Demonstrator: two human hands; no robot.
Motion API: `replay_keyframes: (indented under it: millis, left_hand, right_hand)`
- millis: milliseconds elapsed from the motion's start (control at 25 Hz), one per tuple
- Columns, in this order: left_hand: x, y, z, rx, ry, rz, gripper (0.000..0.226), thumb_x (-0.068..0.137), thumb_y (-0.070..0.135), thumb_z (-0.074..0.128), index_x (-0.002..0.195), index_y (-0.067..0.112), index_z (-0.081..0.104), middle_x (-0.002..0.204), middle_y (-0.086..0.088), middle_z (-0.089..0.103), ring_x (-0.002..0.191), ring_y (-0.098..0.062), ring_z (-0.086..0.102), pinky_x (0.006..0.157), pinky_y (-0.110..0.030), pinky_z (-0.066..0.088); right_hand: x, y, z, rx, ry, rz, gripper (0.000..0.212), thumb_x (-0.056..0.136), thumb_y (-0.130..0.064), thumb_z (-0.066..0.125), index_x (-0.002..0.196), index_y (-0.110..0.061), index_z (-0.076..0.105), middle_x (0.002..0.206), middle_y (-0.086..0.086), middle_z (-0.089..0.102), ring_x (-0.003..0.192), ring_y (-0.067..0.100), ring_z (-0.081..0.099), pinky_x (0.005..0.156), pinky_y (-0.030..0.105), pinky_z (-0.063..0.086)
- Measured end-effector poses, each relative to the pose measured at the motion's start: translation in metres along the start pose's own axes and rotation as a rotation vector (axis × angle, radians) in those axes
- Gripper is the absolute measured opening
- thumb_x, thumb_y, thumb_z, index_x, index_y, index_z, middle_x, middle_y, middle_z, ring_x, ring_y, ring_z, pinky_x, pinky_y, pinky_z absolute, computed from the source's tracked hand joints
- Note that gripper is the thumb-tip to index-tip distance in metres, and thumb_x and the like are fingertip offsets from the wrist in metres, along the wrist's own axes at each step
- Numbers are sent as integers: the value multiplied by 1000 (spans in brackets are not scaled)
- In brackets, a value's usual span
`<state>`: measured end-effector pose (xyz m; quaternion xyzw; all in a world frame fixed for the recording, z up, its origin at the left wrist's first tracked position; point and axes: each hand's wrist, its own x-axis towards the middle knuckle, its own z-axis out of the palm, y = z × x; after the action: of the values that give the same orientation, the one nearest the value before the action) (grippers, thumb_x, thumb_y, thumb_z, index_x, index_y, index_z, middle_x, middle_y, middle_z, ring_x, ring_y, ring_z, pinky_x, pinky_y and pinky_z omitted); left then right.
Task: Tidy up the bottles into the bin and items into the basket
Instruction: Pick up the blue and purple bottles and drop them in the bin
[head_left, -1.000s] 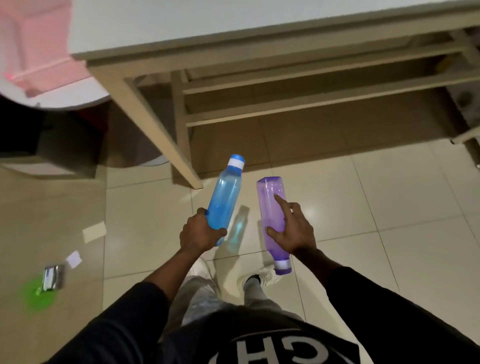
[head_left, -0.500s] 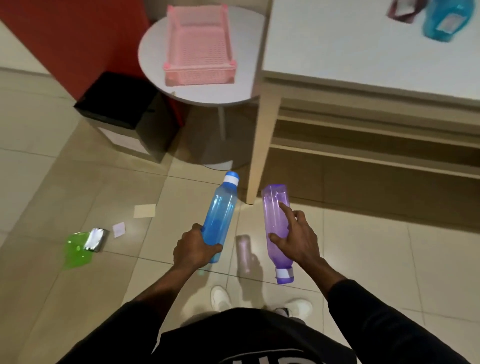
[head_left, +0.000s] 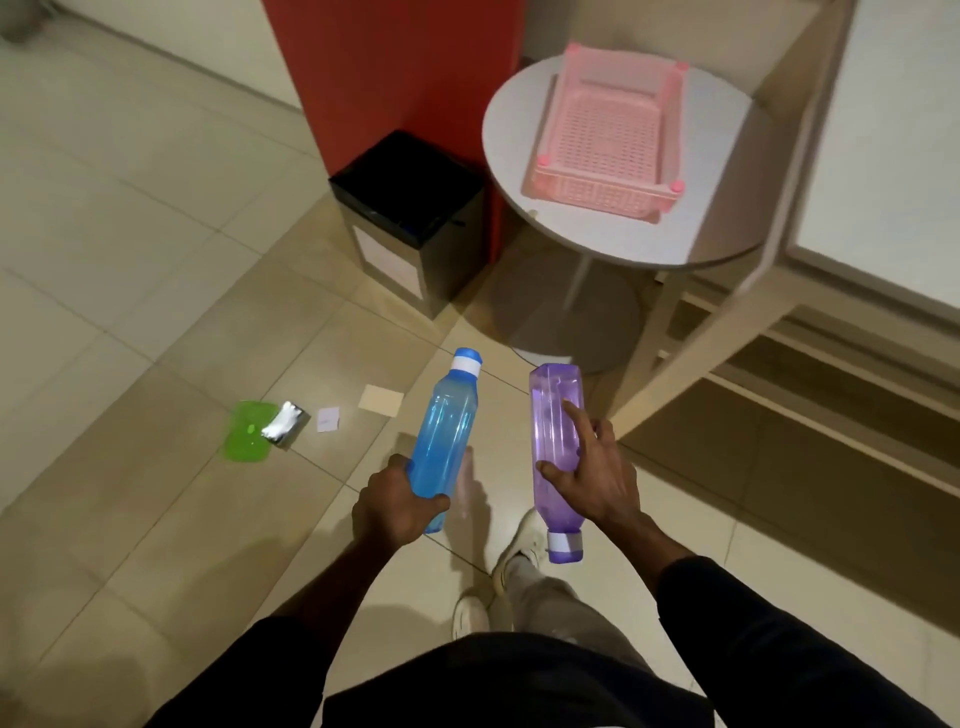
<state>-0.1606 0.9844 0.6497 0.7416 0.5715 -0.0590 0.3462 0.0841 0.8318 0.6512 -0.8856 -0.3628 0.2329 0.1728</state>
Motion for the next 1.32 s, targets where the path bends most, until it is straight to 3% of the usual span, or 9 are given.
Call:
replay_keyframes:
  millis: [160, 320, 480, 680, 1040, 1160, 1320]
  left_hand:
    - [27, -8, -18, -65, 94, -95, 72, 63, 57, 85, 118, 22, 57, 84, 16, 54, 71, -11, 52, 55, -19, 34]
    - [66, -2, -42, -37, 120, -234, 78, 63, 62, 81, 127, 26, 55, 98, 10, 60, 89, -23, 61, 74, -31, 41]
    - [108, 6, -66, -80, 212, -270, 79, 63, 61, 81, 129, 26, 54, 98, 9, 66, 86, -21, 63, 75, -31, 45]
    - [144, 6, -91, -100, 285, -318, 76, 65, 58, 85, 125, 23, 56, 106, 2, 74, 97, -28, 72, 74, -30, 43]
    - [236, -49, -165, -200, 201, -346, 73, 60, 59, 77, 123, 26, 57, 110, 2, 72, 102, -29, 70, 80, -34, 51]
    - [283, -64, -201, -225, 188, -329, 69, 66, 53, 84, 123, 24, 58, 105, 4, 67, 103, -28, 69, 83, -36, 54]
    - [335, -68, -239, -177, 159, -272, 74, 72, 50, 85, 131, 18, 55, 106, 1, 67, 99, -28, 69, 82, -35, 55]
  right_hand:
    - [52, -31, 9, 9, -35, -78, 101, 81, -59, 76, 160, -34, 19, 142, 9, 46, 114, 30, 61, 85, 44, 61]
    - [107, -59, 8, 9, -111, -151, 100, 82, -57, 77, 160, -32, 20, 140, 11, 47, 115, 31, 60, 84, 41, 59]
    - [166, -89, 5, -11, -190, -291, 99, 83, -59, 76, 160, -27, 22, 137, 10, 49, 111, 27, 62, 84, 39, 62]
    - [223, -132, 13, -26, -229, -367, 97, 84, -57, 76, 159, -21, 27, 134, 10, 50, 109, 26, 60, 84, 35, 57]
    - [306, -249, 42, -9, -244, -350, 93, 87, -52, 75, 158, -14, 29, 141, 13, 53, 119, 29, 60, 99, 32, 49]
    - [336, -290, 41, 12, -237, -307, 93, 88, -50, 75, 159, -16, 26, 145, 11, 49, 125, 32, 58, 105, 40, 50]
    - [370, -326, 41, 44, -155, -296, 79, 90, -39, 77, 151, -4, 40, 135, 16, 59, 120, 34, 62, 104, 38, 50]
